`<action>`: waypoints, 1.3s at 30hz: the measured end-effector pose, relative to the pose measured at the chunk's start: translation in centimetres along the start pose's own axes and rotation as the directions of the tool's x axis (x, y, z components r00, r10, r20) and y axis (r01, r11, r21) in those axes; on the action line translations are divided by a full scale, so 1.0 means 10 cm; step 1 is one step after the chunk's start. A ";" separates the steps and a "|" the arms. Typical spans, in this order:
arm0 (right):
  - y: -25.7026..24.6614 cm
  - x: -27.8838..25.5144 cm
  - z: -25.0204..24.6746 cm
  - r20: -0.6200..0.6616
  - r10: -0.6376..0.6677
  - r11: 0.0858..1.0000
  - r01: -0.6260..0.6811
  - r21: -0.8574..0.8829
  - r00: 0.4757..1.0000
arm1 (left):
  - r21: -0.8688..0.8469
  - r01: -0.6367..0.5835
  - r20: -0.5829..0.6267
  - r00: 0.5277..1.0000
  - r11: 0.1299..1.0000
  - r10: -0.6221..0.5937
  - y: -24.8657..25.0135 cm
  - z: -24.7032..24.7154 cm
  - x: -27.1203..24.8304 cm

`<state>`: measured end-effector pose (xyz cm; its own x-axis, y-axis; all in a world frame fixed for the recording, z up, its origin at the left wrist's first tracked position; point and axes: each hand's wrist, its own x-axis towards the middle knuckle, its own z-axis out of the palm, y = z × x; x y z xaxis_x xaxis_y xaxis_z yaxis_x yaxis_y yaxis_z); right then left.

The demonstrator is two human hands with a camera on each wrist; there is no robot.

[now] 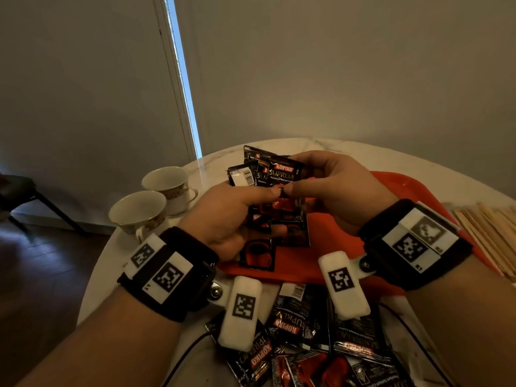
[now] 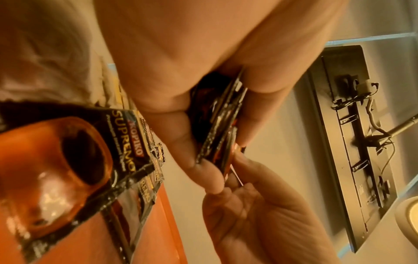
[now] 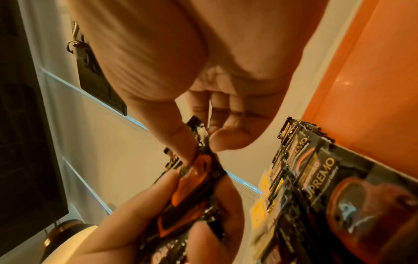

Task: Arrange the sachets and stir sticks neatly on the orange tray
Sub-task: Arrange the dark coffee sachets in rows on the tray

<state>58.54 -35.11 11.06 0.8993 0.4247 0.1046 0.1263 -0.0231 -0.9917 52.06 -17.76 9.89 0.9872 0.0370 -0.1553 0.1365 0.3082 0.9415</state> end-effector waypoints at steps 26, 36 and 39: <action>0.20 -0.10 -0.08 -0.219 0.530 0.844 -0.534 0.043 0.819 | -0.025 -0.088 -0.266 0.961 0.996 0.078 0.01 -0.10 0.12; 0.20 -0.12 -0.05 -0.199 0.500 0.861 -0.508 0.013 0.843 | -0.033 -0.074 -0.246 0.967 0.997 0.064 0.03 -0.09 0.11; 0.18 -0.09 -0.04 -0.205 0.384 0.923 -0.383 0.047 0.900 | -0.042 -0.042 -0.170 0.985 0.998 0.034 0.02 -0.08 0.09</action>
<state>58.09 -35.88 9.20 0.9439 0.1882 -0.2714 -0.2475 -0.1411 -0.9586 52.89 -16.95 9.71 0.9627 0.2091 -0.1716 0.0914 0.3457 0.9339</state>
